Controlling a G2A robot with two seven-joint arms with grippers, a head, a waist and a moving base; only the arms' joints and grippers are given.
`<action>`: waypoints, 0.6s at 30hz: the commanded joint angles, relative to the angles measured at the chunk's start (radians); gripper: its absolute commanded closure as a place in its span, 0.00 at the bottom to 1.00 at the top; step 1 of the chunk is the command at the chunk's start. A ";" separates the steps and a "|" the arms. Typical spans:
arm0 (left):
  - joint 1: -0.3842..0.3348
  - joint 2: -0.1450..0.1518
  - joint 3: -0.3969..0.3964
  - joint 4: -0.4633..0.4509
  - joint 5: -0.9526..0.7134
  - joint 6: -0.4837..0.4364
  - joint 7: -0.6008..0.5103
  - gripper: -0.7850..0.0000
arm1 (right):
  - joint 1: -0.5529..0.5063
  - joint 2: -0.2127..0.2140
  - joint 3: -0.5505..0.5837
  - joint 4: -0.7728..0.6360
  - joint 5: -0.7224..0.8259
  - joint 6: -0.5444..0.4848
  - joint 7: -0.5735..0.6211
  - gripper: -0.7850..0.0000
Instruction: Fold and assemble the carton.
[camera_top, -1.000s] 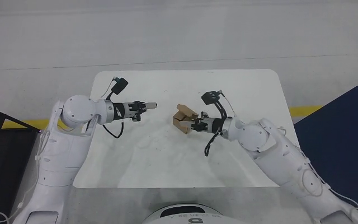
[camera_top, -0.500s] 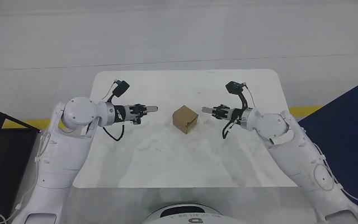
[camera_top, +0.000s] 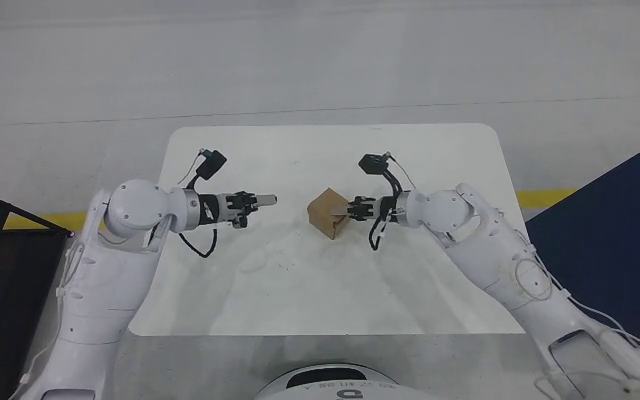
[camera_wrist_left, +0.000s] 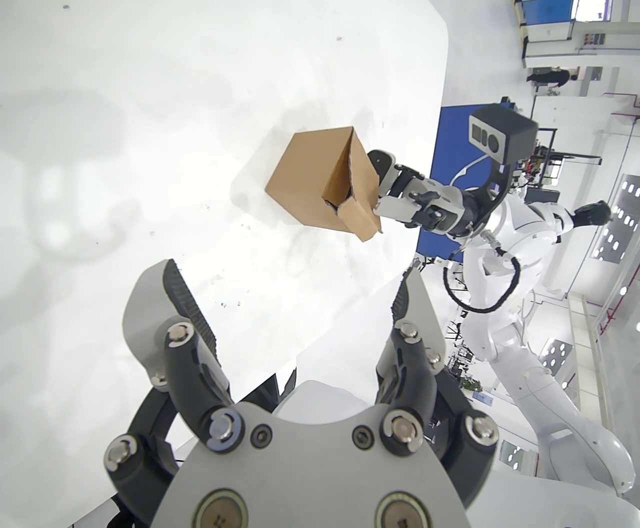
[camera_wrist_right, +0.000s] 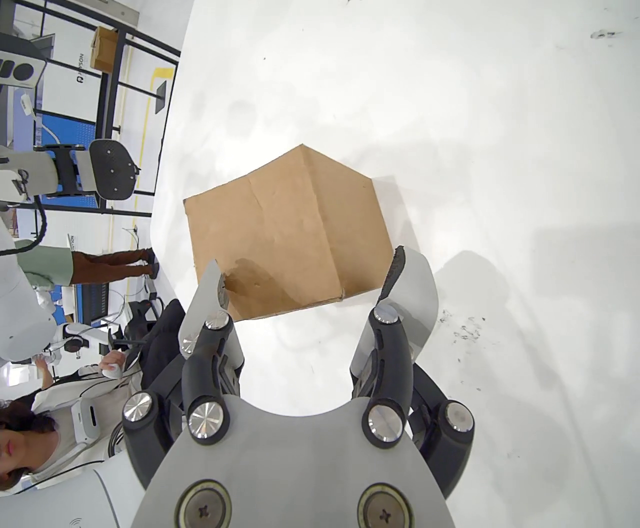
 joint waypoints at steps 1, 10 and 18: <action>0.011 0.005 -0.021 0.003 0.000 -0.001 -0.001 0.00 | -0.014 0.000 -0.004 -0.020 0.010 -0.022 0.017 0.27; 0.066 0.025 -0.093 -0.011 -0.019 -0.014 -0.008 0.00 | -0.072 0.007 -0.010 -0.140 0.019 -0.064 0.086 0.23; 0.046 0.026 -0.006 -0.025 0.061 -0.012 0.036 0.00 | -0.141 0.029 0.120 -0.161 0.055 0.103 -0.027 0.44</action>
